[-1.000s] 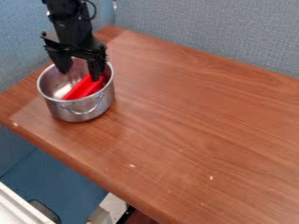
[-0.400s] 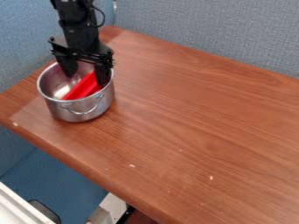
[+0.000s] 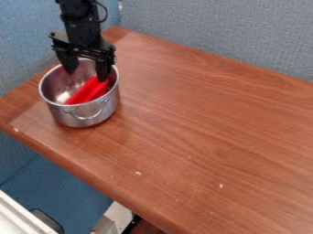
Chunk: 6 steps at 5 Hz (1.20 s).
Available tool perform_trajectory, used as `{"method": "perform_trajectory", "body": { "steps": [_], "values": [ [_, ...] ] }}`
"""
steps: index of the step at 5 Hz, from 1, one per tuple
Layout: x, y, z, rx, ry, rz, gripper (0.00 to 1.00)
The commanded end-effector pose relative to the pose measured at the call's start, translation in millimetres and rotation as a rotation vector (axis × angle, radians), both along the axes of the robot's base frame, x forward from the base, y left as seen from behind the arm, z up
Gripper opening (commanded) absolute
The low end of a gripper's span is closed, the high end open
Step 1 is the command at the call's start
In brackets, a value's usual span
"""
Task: Move the red object from the metal pot to the table
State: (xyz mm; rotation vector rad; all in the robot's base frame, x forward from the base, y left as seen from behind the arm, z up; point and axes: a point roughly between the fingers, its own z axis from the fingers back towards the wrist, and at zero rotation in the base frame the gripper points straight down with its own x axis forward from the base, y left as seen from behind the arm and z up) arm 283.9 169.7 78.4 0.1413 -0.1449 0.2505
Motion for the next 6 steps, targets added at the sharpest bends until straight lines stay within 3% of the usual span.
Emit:
{"method": "perform_trajectory", "body": {
  "steps": [1,3,5,6],
  "values": [
    [10.9,2.5,13.2,0.033,-0.027,0.007,1.0],
    [23.7,-8.2,15.9,0.032,-0.011,0.016,1.0],
    [18.6,10.9,13.0,0.041,0.025,0.157,1.0],
    [15.0,13.7,20.0,0.026,0.046,0.244,1.0]
  ]
}}
